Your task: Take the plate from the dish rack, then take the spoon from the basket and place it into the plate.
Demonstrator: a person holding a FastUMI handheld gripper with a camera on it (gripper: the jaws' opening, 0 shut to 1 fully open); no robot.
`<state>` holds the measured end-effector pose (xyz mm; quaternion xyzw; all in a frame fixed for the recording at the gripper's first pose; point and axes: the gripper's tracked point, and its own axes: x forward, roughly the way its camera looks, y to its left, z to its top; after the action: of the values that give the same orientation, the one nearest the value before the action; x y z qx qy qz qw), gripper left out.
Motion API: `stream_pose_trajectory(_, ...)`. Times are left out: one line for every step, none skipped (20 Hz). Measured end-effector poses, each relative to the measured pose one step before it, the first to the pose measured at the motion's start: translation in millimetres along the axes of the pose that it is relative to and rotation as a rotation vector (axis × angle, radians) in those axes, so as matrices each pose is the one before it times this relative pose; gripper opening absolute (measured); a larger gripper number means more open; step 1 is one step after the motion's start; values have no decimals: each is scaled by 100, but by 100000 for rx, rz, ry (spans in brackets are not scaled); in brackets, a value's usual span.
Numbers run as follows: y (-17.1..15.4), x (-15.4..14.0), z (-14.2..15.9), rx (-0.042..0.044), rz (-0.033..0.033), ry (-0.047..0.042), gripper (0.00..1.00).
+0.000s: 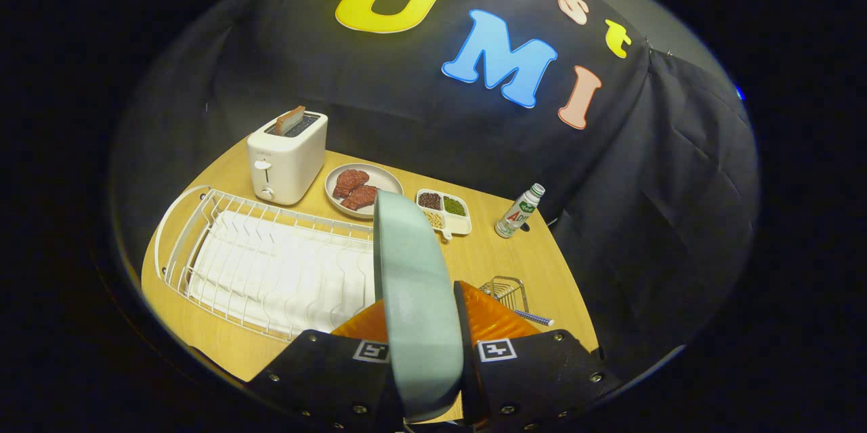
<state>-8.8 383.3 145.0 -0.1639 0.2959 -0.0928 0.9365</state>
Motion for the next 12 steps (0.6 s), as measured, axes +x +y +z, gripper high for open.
stream_pose_trajectory(-431, -536, -829, 515, 940, 297, 31)
stream_pose_trajectory(-451, -392, -1122, 897, 905, 309, 31)
stream_pose_trajectory(-462, -416, -968, 670, 760, 451, 31)
stream_pose_trajectory(-457, -276, -1193, 293, 859, 556, 31)
stream_pose_trajectory(-384, -221, -1108, 252, 990, 774, 31)
stream_pose_trajectory(-232, -131, -1189, 196, 1285, 603, 31)
stream_pose_trajectory(-169, -100, -1106, 312, 1549, 827, 31)
stream_pose_trajectory(-276, -55, -1258, 542, 1229, 1191, 31)
stream_pose_trajectory(-143, 83, -1219, 611, 1627, 1325, 31)
stream_pose_trajectory(-40, 42, -1138, 883, 2089, 1308, 31)
stream_pose_trajectory(91, 237, -1075, 802, 2539, 1133, 31)
stream_pose_trajectory(116, 255, -954, 1326, 2762, 932, 31)
